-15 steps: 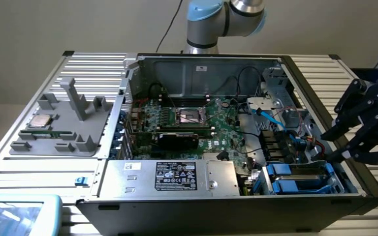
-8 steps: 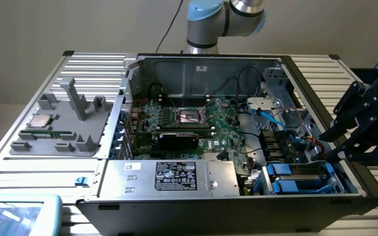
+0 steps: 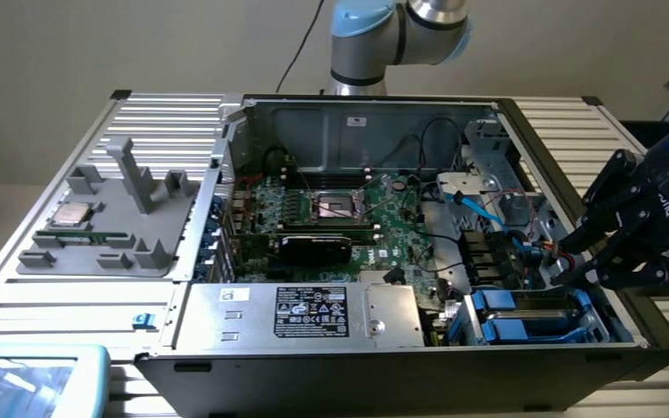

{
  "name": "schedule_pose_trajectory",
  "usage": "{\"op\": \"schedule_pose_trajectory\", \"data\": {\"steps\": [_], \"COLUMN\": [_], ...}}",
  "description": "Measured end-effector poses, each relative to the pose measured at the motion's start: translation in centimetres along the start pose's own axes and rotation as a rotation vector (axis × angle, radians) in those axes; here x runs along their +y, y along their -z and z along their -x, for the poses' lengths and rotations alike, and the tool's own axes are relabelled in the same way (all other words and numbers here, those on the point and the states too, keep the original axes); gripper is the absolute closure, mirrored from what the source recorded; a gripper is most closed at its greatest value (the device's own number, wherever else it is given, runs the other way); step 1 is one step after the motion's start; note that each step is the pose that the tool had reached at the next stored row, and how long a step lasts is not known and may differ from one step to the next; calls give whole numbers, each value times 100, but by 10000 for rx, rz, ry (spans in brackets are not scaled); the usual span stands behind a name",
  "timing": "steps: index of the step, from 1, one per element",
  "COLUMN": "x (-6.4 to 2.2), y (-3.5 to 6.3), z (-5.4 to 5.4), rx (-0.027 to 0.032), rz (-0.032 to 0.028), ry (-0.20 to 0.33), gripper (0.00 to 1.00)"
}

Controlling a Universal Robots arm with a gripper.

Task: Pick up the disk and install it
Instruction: 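Insert the disk into the insertion slot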

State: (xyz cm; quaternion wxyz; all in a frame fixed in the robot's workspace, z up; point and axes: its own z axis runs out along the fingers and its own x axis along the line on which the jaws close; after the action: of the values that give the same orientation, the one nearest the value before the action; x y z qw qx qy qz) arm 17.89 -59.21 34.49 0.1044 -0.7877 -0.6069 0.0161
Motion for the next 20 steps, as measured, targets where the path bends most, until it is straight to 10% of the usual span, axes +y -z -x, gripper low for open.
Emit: {"op": "schedule_pose_trajectory", "data": {"steps": [20], "x": [-6], "y": [-105], "z": [-7], "rx": [48], "rz": [-119], "ry": [-418], "gripper": [74]}}
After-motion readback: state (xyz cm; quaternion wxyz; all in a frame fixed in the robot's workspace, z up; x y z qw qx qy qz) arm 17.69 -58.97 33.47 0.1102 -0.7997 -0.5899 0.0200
